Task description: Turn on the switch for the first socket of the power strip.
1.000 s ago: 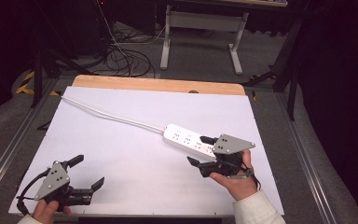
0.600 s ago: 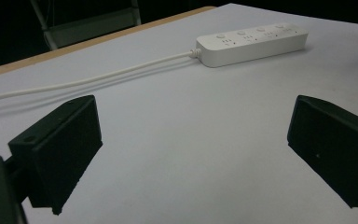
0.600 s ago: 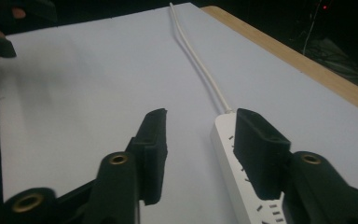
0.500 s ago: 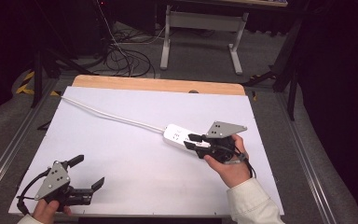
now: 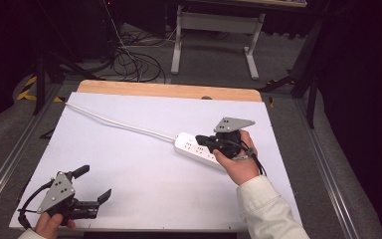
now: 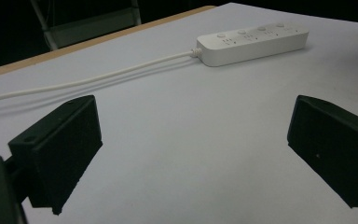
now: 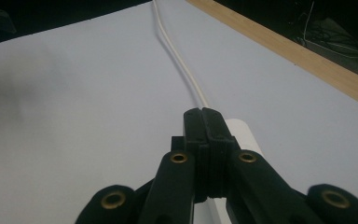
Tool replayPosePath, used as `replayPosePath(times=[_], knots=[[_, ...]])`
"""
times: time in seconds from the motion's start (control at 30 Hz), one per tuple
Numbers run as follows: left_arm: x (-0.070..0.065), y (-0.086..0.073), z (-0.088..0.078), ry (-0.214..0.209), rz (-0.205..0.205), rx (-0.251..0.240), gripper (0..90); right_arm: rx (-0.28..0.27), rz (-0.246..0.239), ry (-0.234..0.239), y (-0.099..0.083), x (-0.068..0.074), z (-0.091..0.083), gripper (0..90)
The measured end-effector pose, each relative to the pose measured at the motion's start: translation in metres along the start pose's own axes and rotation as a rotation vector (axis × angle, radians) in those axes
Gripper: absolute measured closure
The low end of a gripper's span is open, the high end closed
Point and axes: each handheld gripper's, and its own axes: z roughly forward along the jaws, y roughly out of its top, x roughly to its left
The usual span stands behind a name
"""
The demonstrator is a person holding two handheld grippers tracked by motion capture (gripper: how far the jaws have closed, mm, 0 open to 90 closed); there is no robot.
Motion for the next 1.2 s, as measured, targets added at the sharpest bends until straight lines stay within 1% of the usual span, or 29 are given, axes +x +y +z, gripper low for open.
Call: replayPosePath(times=[0.13, 0.17, 0.2, 0.23, 0.3, 0.4, 0.43, 0.47, 0.5, 0.53, 0.57, 0.6, 0.67, 0.73, 0.8, 0.87, 0.9, 1.03, 1.1, 1.13, 1.17, 1.2], knots=[[0.0, 0.0, 0.0, 0.002, 0.0, 0.0, 3.5, 0.019, 0.007, -0.01, 0.002, -0.005, 0.007, 90.0], [0.0, 0.0, 0.0, -0.001, -0.002, 0.0, 3.5, 0.03, 0.009, -0.016, 0.003, -0.007, 0.012, 90.0], [0.0, 0.0, 0.0, -0.005, -0.011, -0.005, 3.5, 0.033, 0.011, -0.017, 0.003, -0.008, 0.014, 90.0], [0.0, 0.0, 0.0, -0.004, -0.009, -0.005, 3.5, 0.033, 0.011, -0.017, 0.003, -0.008, 0.014, 90.0], [0.0, 0.0, 0.0, -0.003, -0.007, -0.003, 3.5, 0.041, 0.018, -0.023, 0.004, -0.011, 0.021, 90.0], [0.0, 0.0, 0.0, -0.003, 0.002, 0.0, 3.5, 0.051, 0.022, -0.027, 0.004, -0.014, 0.026, 90.0], [0.0, 0.0, 0.0, -0.002, 0.004, -0.001, 3.5, 0.062, 0.032, -0.032, 0.004, -0.016, 0.031, 90.0], [0.0, 0.0, 0.0, -0.001, 0.004, -0.001, 3.5, 0.062, 0.032, -0.032, 0.004, -0.016, 0.031, 90.0], [0.0, 0.0, 0.0, -0.001, 0.005, 0.0, 3.5, 0.074, 0.045, -0.035, 0.003, -0.019, 0.035, 90.0], [0.0, 0.0, 0.0, -0.001, 0.006, -0.001, 3.5, 0.074, 0.045, -0.035, 0.003, -0.019, 0.035, 90.0], [0.0, 0.0, 0.0, -0.001, 0.008, -0.001, 3.5, 0.083, 0.053, -0.04, 0.002, -0.021, 0.04, 90.0], [0.0, 0.0, 0.001, -0.002, 0.009, -0.001, 3.5, 0.083, 0.053, -0.04, 0.002, -0.021, 0.04, 90.0], [-0.001, 0.0, 0.001, -0.002, 0.007, 0.0, 3.5, 0.096, 0.061, -0.048, 0.0, -0.025, 0.047, 90.0], [-0.001, 0.0, 0.001, -0.003, 0.008, 0.001, 3.5, 0.101, 0.061, -0.049, 0.0, -0.026, 0.049, 90.0], [-0.001, 0.0, 0.001, -0.003, 0.008, 0.001, 3.5, 0.111, 0.063, -0.057, -0.002, -0.029, 0.055, 90.0], [-0.001, 0.0, 0.001, -0.003, 0.007, 0.0, 3.5, 0.117, 0.061, -0.061, -0.003, -0.029, 0.056, 90.0], [-0.001, 0.0, 0.001, -0.003, 0.009, 0.002, 3.5, 0.126, 0.062, -0.067, -0.005, -0.031, 0.06, 90.0], [-0.001, 0.0, 0.001, -0.003, 0.01, 0.003, 3.5, 0.133, 0.067, -0.072, -0.007, -0.034, 0.066, 90.0], [-0.001, 0.0, 0.001, -0.003, 0.016, 0.005, 3.5, 0.143, 0.069, -0.07, -0.009, -0.035, 0.072, 90.0], [-0.001, 0.0, 0.001, -0.003, 0.016, 0.005, 3.5, 0.143, 0.069, -0.07, -0.009, -0.035, 0.072, 90.0], [-0.001, 0.0, 0.001, -0.005, 0.009, 0.004, 3.5, 0.15, 0.067, -0.069, -0.01, -0.035, 0.074, 90.0], [0.0, 0.0, 0.001, -0.003, 0.016, 0.006, 3.5, 0.167, 0.063, -0.064, -0.011, -0.036, 0.079, 90.0]])
